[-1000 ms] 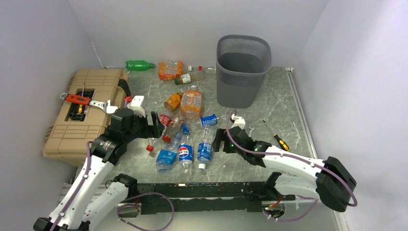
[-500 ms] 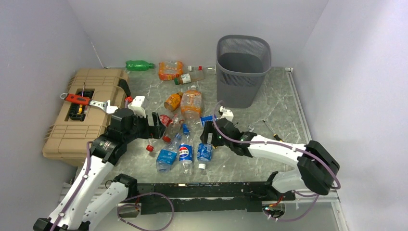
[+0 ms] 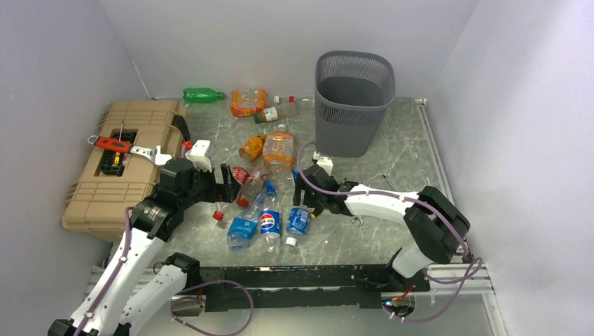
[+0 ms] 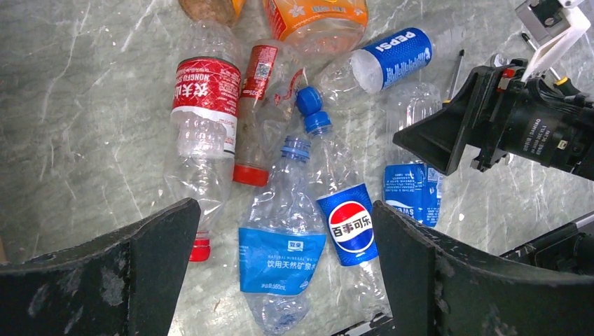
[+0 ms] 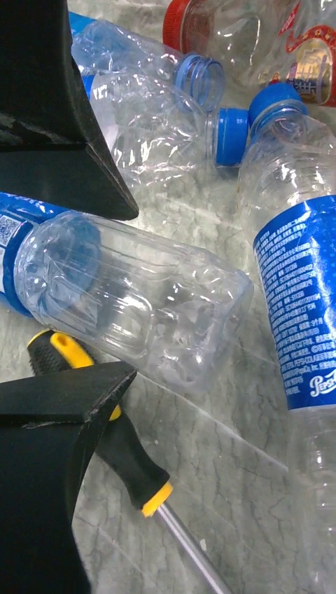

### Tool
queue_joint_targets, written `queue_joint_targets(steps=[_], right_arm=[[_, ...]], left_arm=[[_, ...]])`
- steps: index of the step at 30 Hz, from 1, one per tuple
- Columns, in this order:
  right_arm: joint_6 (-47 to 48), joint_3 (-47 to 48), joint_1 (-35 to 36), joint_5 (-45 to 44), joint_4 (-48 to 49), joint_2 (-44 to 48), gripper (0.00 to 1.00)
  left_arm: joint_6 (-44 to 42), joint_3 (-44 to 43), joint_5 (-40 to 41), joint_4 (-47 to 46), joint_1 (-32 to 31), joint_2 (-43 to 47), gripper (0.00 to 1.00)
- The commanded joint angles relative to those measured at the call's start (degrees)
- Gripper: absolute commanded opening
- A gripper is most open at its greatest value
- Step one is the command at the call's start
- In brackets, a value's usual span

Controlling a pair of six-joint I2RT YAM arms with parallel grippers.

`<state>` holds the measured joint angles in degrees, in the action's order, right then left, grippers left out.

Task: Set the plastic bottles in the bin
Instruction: Pick up the plastic bottle at the center of the board.

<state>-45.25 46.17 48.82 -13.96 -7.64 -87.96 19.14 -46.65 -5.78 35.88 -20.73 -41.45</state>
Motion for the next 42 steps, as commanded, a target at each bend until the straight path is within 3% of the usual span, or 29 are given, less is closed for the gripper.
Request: queue_joint_targets(steps=[1, 7, 12, 15, 20, 25, 29, 32, 36, 42], right_arm=[[-0.3, 2.3, -0.1, 1.5, 0.0, -1.0, 0.76], [-0.8, 2.2, -0.4, 3.0, 0.5, -1.3, 0.69], [-1.6, 0.5, -0.8, 3.9, 1.4, 2.2, 0.48], [-1.7, -0.4, -0.8, 4.0, 1.1, 5.9, 0.42], [-0.7, -1.6, -0.8, 5.0, -0.3, 15.7, 0.37], [4.1, -8.7, -0.8, 10.6, 11.7, 31.7, 0.36], [6.2, -14.2, -0.8, 15.2, 25.3, 42.8, 0.36], [5.4, -16.3, -0.8, 15.9, 33.3, 46.4, 0.28], [4.4, -16.6, -0.8, 15.5, 40.1, 47.1, 0.04], [0.2, -18.4, -0.8, 11.5, 51.1, 46.2, 0.0]], left_arm=[[-0.3, -1.9, -0.2, -0.4, 0.0, 0.9, 0.98], [0.0, -1.6, -0.2, -0.6, 0.0, 1.5, 0.98], [0.0, -1.5, 0.1, -0.7, -0.1, 1.8, 0.98], [0.1, -1.3, 0.3, -0.9, 0.0, 2.1, 0.98], [0.1, -1.2, 0.7, -1.3, 0.0, 2.9, 0.97], [2.6, 0.6, -1.0, -6.4, 0.0, 7.1, 1.0], [10.3, 5.8, -10.4, -19.6, 0.0, 12.7, 0.99], [19.0, 11.7, -21.4, -35.0, 0.0, 14.8, 0.99], [31.4, 17.2, -34.7, -59.0, 0.0, 10.0, 1.0], [39.0, 17.2, -43.2, -73.9, -0.1, 1.1, 1.0]])
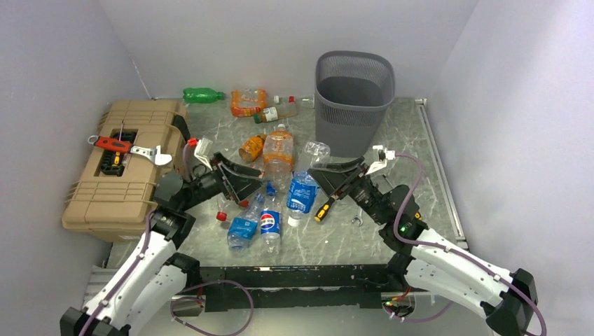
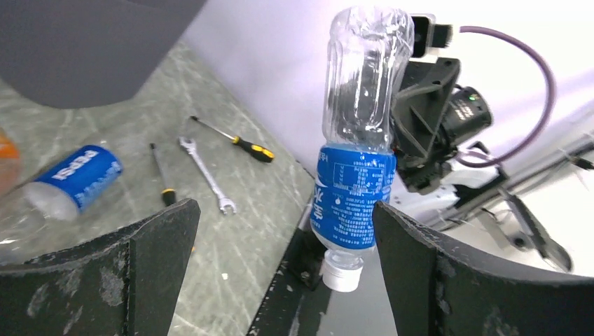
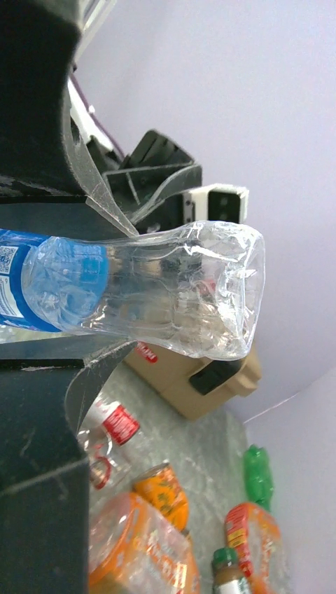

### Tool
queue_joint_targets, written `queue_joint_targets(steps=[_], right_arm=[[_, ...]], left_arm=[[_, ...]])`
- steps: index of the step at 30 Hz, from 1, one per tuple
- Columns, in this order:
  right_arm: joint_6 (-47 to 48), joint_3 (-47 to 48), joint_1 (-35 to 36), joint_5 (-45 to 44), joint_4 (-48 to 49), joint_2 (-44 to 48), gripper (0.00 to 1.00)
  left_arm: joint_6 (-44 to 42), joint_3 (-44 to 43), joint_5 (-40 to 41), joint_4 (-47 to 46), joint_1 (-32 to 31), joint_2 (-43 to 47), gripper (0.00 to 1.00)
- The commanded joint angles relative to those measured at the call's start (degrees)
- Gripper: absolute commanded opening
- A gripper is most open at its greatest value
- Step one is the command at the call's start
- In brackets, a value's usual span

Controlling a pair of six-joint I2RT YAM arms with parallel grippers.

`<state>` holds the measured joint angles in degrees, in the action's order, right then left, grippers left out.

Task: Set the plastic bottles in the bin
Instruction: Pick up the plastic bottle at the center of the board.

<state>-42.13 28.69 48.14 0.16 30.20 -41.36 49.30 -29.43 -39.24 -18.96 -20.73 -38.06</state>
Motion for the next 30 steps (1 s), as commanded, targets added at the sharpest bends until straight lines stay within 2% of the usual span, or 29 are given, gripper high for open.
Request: queue_joint_targets(steps=[1, 3, 7, 9, 11, 15, 23, 26, 30], right_arm=[[-3.4, -1.1, -0.1, -3.3, 15.0, -0.7, 0.0], [-3.8, -0.8, -0.2, -4.3, 17.8, -1.5, 0.0], [-3.4, 0.4, 0.1, -4.5, 23.4, -4.5, 0.0], [-3.7, -0.4, 0.2, -5.0, 28.1, -6.0, 0.0], [-4.3, -1.1, 0.2, -5.4, 32.1, -7.2, 0.0], [-4.9, -0.2, 0.3, -5.3, 34.8, -9.7, 0.0], [-7.4, 0.2, 0.4, -6.6, 42.3, -15.3, 0.0], [-9.0, 1.5, 0.4, -5.4, 44.1, -18.5, 0.0], [-11.0, 2.5, 0.4, -5.0, 46.0, -21.8, 0.0]], left_arm=[[9.1, -0.3, -9.8, -20.6, -0.1, -2.4, 0.99], [7.3, -2.1, -10.0, -18.8, -0.2, -2.1, 1.0], [-2.2, -8.1, -11.5, -9.9, -0.1, -2.1, 1.0], [-3.2, -9.3, -12.9, -9.0, -0.2, -2.9, 0.99], [-0.7, -8.7, -14.2, -12.9, -0.1, -3.9, 0.99], [7.8, -5.4, -14.1, -28.4, -0.2, -6.3, 0.99], [17.9, -5.4, -14.9, -42.0, -1.1, -13.1, 0.99], [16.9, -6.1, -16.1, -39.5, -2.2, -13.5, 0.99], [11.0, -7.2, -16.5, -30.1, -4.0, -11.9, 0.99]])
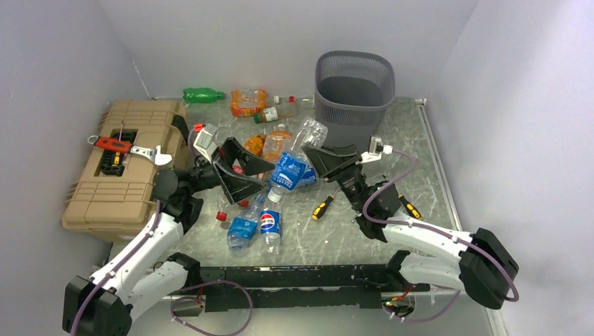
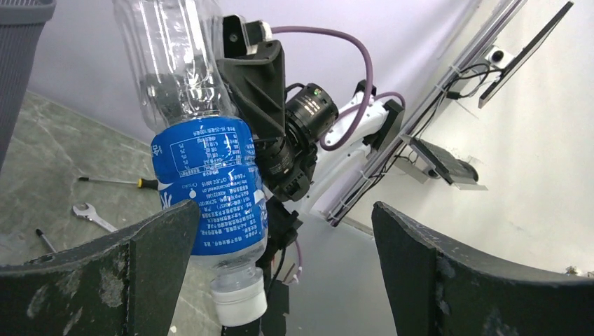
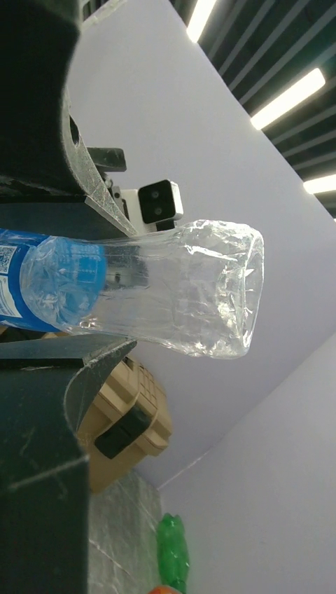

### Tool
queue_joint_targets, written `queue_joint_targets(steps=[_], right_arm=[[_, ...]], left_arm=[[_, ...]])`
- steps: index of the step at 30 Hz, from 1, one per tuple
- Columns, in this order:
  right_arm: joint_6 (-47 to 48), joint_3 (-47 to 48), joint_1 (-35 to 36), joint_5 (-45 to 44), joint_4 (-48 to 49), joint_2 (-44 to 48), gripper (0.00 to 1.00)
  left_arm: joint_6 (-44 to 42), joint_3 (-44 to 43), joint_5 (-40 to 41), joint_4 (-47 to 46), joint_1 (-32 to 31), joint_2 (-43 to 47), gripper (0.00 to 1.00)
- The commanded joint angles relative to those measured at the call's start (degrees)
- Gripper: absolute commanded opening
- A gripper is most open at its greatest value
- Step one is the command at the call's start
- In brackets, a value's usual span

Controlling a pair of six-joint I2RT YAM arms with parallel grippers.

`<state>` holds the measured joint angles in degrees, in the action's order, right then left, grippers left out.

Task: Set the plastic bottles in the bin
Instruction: Pick up the plastic bottle at the center of the board.

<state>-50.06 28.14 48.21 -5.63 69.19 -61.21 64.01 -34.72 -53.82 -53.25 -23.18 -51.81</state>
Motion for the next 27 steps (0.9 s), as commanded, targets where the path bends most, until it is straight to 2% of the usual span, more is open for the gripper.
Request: queue_joint_targets(steps=[1, 3, 10, 15, 19, 23, 27], right_arm=[[-3.6, 3.2, 0.3, 0.8, 7.6, -2.3, 0.0], [-4.4, 3.5, 0.3, 0.8, 8.4, -2.8, 0.0], [-4.0, 3.3, 0.3, 0.9, 8.0, -1.2, 0.0], [-3.6, 3.4, 0.3, 0.7, 7.2, -0.9, 0.0], [-3.7, 3.3, 0.3, 0.4, 7.1, -1.2, 0.0], [-3.6, 3.2, 0.3, 0.4, 7.1, -1.3, 0.0], [-3.6, 2.7, 0.3, 0.0, 7.4, -1.4, 0.0]], left_arm=[[-5.8, -2.2, -1.8, 7.4, -1.8, 2.5, 0.99], [-9.0, -2.2, -1.4, 13.6, -2.2, 3.7, 0.99], [-15.4, -1.4, 0.0, 24.7, -2.4, 6.9, 0.99], [-15.1, -0.9, -0.1, 25.7, -2.6, 6.1, 0.99], [-14.1, -1.4, -1.9, 26.0, -3.0, 3.8, 0.86], [-13.5, -1.8, -2.4, 25.7, -3.9, 2.4, 0.79], [-13.8, -2.3, -2.9, 26.3, -5.1, 1.7, 0.67]])
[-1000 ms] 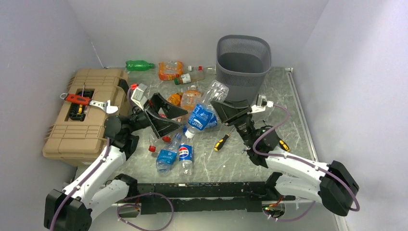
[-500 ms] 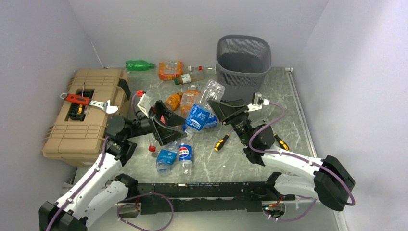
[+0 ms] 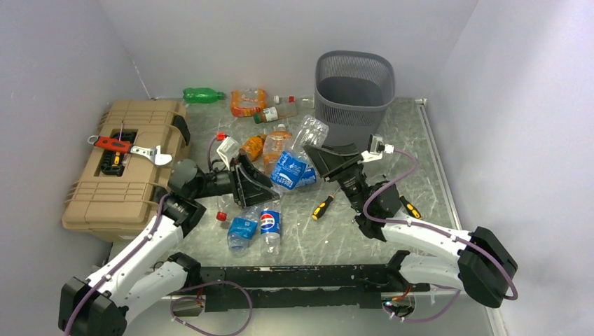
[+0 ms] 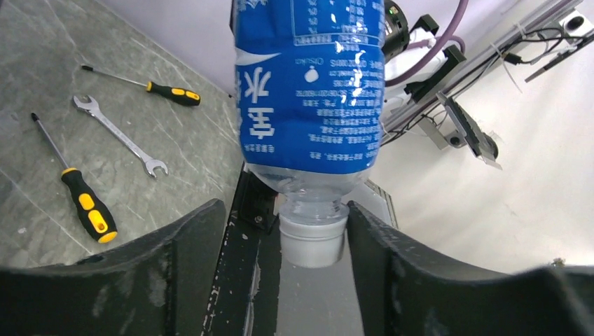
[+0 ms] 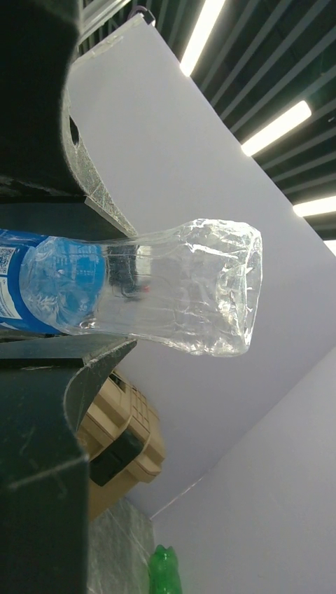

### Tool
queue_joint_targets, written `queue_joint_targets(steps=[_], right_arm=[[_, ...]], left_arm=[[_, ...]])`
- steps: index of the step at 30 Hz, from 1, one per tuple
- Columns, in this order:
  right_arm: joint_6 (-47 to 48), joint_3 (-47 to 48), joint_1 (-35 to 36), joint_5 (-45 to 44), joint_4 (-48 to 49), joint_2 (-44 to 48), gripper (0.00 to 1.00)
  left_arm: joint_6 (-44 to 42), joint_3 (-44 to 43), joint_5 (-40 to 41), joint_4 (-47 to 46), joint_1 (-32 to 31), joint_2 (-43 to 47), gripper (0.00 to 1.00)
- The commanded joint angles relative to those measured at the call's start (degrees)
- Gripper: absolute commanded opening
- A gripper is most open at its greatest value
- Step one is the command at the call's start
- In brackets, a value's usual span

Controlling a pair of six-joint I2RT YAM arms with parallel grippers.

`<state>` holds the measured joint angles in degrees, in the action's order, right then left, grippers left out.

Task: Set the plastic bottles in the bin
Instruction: Pick up the plastic bottle at the center of the board.

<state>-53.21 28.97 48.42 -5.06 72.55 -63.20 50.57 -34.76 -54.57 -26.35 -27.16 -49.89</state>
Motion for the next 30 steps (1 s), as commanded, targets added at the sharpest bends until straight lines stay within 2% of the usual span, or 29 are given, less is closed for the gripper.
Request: queue_joint_targets(steps=[1, 11, 13, 14, 15, 16, 18, 21, 24, 27, 30], right_arm=[[-0.5, 1.8, 0.1, -0.6, 4.1, 0.5, 0.0], [0.5, 1.4, 0.1, 0.4, 0.3, 2.0, 0.0], [0.7, 2.8, 0.1, 2.2, -4.2, 3.1, 0.0], [1.2, 3.6, 0.0, 3.8, -8.6, 4.1, 0.16], [2.1, 5.3, 0.0, 5.3, -15.3, 5.6, 0.43], [3.6, 8.4, 0.0, 6.8, -22.5, 7.2, 0.65], [8.3, 13.9, 0.0, 7.2, -40.2, 11.1, 0.98], [14.5, 20.2, 0.0, 5.4, -61.2, 16.9, 1.0], [15.4, 24.6, -0.1, 5.4, -76.2, 24.6, 1.0], [15.4, 29.7, 0.0, 5.4, -88.8, 29.0, 1.0], [15.4, 36.5, 0.0, 5.4, -99.4, 28.9, 1.0]], left_arm=[[-0.4, -2.2, -2.4, -0.7, -1.4, -0.3, 0.65], [-2.8, -3.0, -2.7, 0.0, -2.6, 1.2, 0.22], [-5.2, -4.4, -2.7, 2.9, -2.6, 1.6, 0.0], [-7.6, -5.2, -1.9, 6.5, -2.6, 2.1, 0.0], [-10.8, -6.7, -1.0, 11.0, -2.6, 2.6, 0.0], [-13.9, -9.0, 0.1, 15.0, -2.6, 3.2, 0.0], [-22.1, -12.7, 1.9, 23.3, -2.6, 4.0, 0.0], [-33.9, -19.4, 5.6, 36.6, -2.6, 4.6, 0.0], [-47.4, -25.6, 11.7, 49.9, -3.2, 4.7, 0.0], [-59.9, -27.7, 16.0, 55.9, -3.9, 4.5, 0.0], [-74.0, -28.4, 16.7, 61.5, -3.9, 4.3, 0.0]])
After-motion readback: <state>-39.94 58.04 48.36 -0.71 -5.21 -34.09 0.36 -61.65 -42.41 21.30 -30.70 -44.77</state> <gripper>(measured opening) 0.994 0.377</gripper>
